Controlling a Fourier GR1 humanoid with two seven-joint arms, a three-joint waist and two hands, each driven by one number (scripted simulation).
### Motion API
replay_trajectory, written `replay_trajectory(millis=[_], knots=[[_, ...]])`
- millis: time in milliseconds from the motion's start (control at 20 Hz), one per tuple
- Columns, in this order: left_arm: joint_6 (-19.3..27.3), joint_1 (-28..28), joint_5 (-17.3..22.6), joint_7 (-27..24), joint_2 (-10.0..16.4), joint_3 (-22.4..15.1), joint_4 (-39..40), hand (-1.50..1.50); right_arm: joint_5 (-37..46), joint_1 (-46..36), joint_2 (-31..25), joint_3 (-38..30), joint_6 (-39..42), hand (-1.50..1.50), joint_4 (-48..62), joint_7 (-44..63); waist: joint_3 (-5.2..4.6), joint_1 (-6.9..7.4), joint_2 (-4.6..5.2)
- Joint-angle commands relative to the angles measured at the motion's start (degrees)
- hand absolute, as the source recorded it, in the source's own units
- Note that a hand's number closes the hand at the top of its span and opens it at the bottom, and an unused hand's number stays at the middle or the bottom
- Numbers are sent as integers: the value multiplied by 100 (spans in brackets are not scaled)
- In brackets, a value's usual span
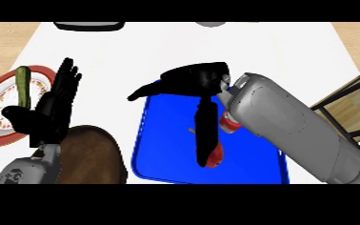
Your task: Pick the pear from the tray and place it in the tiered shelf
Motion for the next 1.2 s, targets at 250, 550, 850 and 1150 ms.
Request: replay_trajectory(millis=[250,550,850,1150], knots=[[64,92,-106,369,158,102,-496,0,1558,-531,377,1056,348,-150,-360,740,7,-67,15],[-167,117,-14,130,97,359,-179,0,2380,46,755,1504,209,-150,-800,1240,6,-149,20],[-207,563,-86,-49,-40,248,-404,0,3368,201,432,2070,459,-150,-939,1164,5,-116,7],[17,58,-441,444,-245,167,-450,0,4129,406,773,1705,513,-150,-192,671,7,-135,29]])
